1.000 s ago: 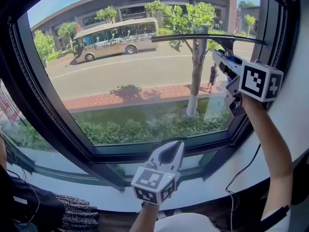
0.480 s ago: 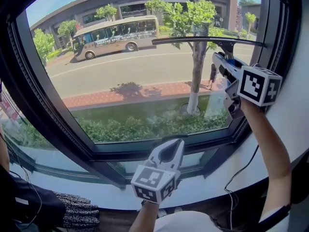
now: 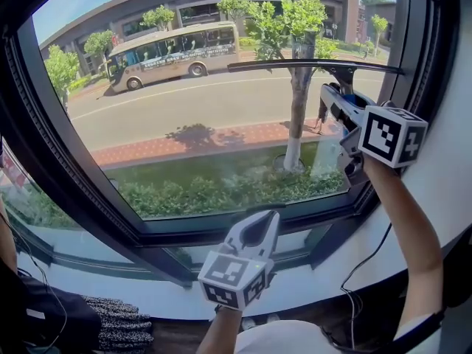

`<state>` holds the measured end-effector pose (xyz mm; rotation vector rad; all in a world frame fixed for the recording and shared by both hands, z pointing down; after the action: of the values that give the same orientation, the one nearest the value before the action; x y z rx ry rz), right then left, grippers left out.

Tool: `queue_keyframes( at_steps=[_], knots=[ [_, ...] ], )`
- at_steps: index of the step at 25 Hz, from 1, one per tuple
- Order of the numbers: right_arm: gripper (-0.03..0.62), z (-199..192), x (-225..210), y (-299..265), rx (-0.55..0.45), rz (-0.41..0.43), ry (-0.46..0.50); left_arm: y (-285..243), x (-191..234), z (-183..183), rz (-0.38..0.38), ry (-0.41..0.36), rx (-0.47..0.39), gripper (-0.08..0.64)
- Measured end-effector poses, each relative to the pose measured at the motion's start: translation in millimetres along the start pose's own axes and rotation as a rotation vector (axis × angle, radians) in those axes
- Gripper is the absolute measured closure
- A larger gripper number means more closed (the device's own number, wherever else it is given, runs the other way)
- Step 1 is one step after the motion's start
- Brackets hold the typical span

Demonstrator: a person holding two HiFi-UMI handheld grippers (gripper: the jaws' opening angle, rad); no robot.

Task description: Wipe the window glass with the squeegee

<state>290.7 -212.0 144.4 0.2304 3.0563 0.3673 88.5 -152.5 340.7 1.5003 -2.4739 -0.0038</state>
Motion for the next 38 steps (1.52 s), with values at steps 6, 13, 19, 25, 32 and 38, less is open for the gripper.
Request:
queue_keyframes(
  at_steps=[6,13,19,25,32,38],
  knots=[
    [0.515,-5.9,-0.7,2.5,-0.002,-0.005,-0.009,1.2,2.3,0.0,0.002,-0.008,0.000,0.565],
    [0.515,-9.9,-0.3,4.0,0.013,-0.005,-0.006,-2.2,3.0,3.4,-0.006,-0.007,-0.012,0.565],
    [0.515,-23.7,-1.0,8.2,0.031,-0.008,-0.026,-3.1,-0.7,2.0,-0.014,-0.005,-0.002,0.565],
    [0.515,-34.8,0.6,10.5,0.049,-0.012,-0.030,-0.6,-1.2,3.4,-0.012,0.000,0.000,0.565],
    [0.515,-68.0,3.5,22.5,0.082,-0.007,-0.043,6.8,1.0,-13.6,-0.006,0.004,0.004,0.565],
    [0.515,-78.3,-0.1,26.2,0.097,-0.001,-0.052,2.7,-2.8,-12.5,-0.002,0.001,0.012,0.565]
  ],
)
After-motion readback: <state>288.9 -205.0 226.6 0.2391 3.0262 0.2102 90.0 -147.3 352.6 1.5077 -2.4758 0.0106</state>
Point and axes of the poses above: the fingertips, and each gripper's own axes: y backward along the fingers, x to its left, z out of its top, the point moved 5 cm from there along y, backward along the fingers, and after that the axes turned 8 degrees about -x, right-handed, at the moved point
